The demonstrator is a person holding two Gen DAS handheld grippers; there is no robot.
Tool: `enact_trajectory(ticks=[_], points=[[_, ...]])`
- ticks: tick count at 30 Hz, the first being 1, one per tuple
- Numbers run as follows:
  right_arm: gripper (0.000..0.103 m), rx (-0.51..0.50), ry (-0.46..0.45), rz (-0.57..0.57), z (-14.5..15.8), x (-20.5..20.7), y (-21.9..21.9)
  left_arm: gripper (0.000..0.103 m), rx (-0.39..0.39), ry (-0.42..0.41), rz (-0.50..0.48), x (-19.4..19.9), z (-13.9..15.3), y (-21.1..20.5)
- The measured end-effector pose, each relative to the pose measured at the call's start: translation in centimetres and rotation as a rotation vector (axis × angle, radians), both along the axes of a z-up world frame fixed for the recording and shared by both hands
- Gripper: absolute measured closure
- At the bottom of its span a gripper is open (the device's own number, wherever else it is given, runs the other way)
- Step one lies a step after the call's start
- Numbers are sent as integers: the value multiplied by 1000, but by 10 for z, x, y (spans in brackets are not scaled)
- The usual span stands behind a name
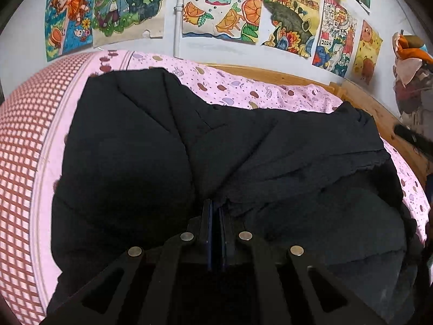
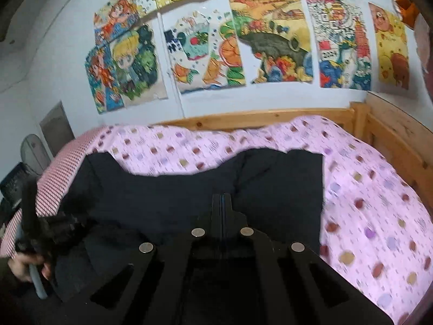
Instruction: Fold large clothes
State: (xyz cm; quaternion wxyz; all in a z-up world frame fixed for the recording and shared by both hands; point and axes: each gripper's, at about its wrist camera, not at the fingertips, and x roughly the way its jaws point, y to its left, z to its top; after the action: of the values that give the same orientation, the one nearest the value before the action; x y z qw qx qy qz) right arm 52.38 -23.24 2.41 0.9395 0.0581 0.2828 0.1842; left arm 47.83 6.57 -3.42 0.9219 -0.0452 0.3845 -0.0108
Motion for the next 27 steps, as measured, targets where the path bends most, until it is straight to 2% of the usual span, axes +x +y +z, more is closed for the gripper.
enact_trajectory(ticks=[4,7,8,10,11,12,13,15,17,19,21,22,24,25,27], points=[[103,26,63,65,-11,36,37,98,-10,-20,-18,-3,-1,-1],[102,-17,168,83,-39,58,59,93,-31,-68,-29,-12,6,1],[102,-25,183,79,-48,59,61,88,-36,-85,-37,-17,10,1],[102,-28,195,89,-61,56,60,68,-21,-113,-44,-27,17,-1],[102,-24,199,99,-65,54,59,63,-17,-139,-57,-35,21,-2],[102,-14,205,112,-68,52,56,50,-21,-169,-68,-41,25,-3],[102,-5,208,120,-69,51,54,42,-31,-229,-84,-52,32,-4],[102,12,212,139,-71,48,50,41,-52,-311,-102,-63,46,-6],[102,23,212,153,-71,45,49,41,-89,-335,-119,-59,58,-10],[102,32,216,164,-73,44,47,41,-81,-290,-125,-40,61,-18],[102,44,221,171,-75,42,45,42,-33,-207,-125,-14,54,-29],[102,56,227,173,-76,41,42,53,14,-142,-121,0,45,-35],[102,81,243,171,-80,40,36,62,64,1,-109,25,20,-39],[102,102,261,176,-84,41,33,62,58,31,-104,30,10,-37],[102,134,296,179,-93,43,31,62,54,42,-108,33,-1,-35]])
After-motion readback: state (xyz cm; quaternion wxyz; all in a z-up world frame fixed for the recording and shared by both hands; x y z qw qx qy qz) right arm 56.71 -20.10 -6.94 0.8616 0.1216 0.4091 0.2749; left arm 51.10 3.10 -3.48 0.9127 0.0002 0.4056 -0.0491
